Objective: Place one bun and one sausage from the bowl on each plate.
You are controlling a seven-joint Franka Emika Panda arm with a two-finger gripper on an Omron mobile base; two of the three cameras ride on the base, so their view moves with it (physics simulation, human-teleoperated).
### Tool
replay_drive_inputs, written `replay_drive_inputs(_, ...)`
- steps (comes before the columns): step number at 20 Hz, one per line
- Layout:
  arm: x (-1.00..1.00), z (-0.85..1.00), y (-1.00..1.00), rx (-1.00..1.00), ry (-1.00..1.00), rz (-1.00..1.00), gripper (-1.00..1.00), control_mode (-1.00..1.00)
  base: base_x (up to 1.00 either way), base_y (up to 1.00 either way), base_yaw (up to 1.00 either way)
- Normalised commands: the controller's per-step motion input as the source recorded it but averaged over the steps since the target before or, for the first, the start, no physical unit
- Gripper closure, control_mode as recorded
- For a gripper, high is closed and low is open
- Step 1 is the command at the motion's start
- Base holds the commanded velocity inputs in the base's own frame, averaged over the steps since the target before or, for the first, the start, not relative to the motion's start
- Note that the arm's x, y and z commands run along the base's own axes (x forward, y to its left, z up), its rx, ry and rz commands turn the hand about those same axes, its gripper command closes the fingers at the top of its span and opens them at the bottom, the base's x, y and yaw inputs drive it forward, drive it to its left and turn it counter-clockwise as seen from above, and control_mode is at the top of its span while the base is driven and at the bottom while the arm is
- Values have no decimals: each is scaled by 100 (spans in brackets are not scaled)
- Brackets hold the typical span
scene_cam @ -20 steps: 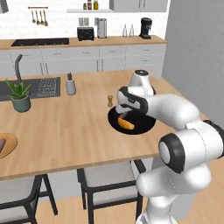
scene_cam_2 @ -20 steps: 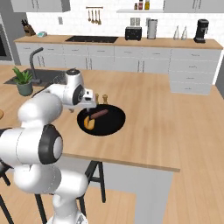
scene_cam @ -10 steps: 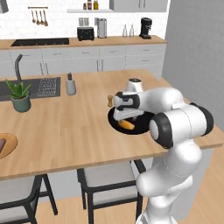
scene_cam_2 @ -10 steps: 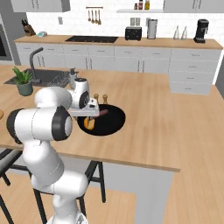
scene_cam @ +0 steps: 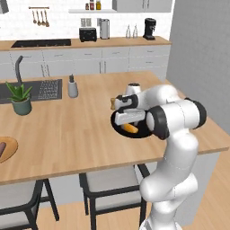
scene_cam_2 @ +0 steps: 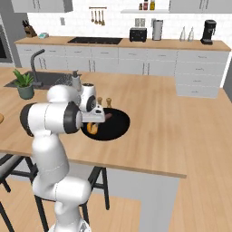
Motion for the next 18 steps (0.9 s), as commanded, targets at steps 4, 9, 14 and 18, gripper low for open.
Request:
replay_drive_inputs(4,17,-34,0,-2,8,0,-100,-100,0,0,0)
replay_drive_inputs(9,0,-30,0,-2,6,0,100,-100,0,0,0)
replay_drive_inputs(14,0,-17,0,0,1,-1,100,-100,0,0,0)
replay_drive_inputs(18,0,0,0,0,0,-1,100,-100,0,0,0)
